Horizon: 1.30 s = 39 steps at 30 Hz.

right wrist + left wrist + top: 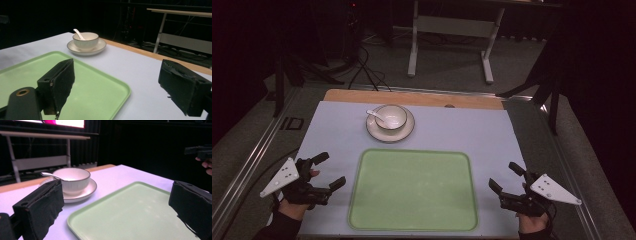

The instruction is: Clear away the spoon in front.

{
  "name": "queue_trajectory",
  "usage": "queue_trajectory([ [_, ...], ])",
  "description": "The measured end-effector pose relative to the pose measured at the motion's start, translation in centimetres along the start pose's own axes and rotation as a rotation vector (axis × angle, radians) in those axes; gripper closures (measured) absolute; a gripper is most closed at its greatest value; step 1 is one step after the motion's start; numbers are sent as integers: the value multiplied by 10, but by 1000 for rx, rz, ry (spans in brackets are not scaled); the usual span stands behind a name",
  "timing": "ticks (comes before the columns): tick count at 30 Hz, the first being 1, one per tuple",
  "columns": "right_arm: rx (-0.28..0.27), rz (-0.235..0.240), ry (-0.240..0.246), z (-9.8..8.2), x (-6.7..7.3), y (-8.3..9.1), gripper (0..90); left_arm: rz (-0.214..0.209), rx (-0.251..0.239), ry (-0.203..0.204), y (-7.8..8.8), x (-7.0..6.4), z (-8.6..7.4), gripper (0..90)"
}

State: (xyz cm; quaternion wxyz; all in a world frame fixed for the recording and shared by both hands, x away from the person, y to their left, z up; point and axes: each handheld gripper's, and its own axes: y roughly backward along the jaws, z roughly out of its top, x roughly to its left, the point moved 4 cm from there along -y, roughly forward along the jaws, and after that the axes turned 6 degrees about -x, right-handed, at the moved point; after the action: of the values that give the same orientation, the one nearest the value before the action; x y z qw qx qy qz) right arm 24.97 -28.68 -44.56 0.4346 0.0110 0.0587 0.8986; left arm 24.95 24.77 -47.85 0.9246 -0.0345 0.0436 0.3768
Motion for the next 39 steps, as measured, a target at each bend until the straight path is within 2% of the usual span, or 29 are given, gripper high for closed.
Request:
queue_trajectory([
  [3,3,-2,10,0,1,0,132,0,-6,5,0,0,1,0],
  [4,0,7,-7,0,1,1,135,-10,0,14,0,0,1,0],
  [7,-1,-10,-7,0,0,2,135,-17,6,9,-2,-1,0,0],
  [10,-13,-18,-6,1,-1,2,134,-27,28,6,-4,-4,-1,0],
  [12,-18,-16,-11,1,-1,3,133,-36,64,0,-6,-7,-1,0],
  [15,-23,-11,-16,2,-1,2,131,-56,97,13,-7,-9,0,0],
  [18,-26,-8,-19,3,0,2,131,-57,79,24,-9,-15,8,0],
  [19,-26,-9,-19,3,0,2,131,-73,64,21,-9,-17,13,0],
  [21,-25,-6,-21,3,1,2,132,-80,54,15,-10,-20,17,0],
  [22,-21,-8,-15,3,2,1,131,-108,48,9,-11,-26,26,0],
  [23,-21,-8,-15,3,2,1,131,-108,48,9,-11,-26,26,0],
  [25,-25,-1,-17,4,2,1,132,-131,48,-3,-14,-32,36,0],
  [26,-27,-2,-16,4,2,1,131,-127,44,-6,-15,-33,39,0],
  [28,-28,1,-19,4,2,1,131,-127,44,-6,-15,-33,39,0],
  [30,-30,8,-24,5,3,1,132,-128,19,21,-19,-30,51,0],
  [33,-28,13,-21,5,4,0,132,-116,19,18,-22,-26,57,0],
  [35,-27,16,-11,6,6,-1,132,-106,60,-9,-30,-20,64,0],
  [39,-34,15,-11,7,6,-1,132,-98,61,2,-39,-13,71,7],
])
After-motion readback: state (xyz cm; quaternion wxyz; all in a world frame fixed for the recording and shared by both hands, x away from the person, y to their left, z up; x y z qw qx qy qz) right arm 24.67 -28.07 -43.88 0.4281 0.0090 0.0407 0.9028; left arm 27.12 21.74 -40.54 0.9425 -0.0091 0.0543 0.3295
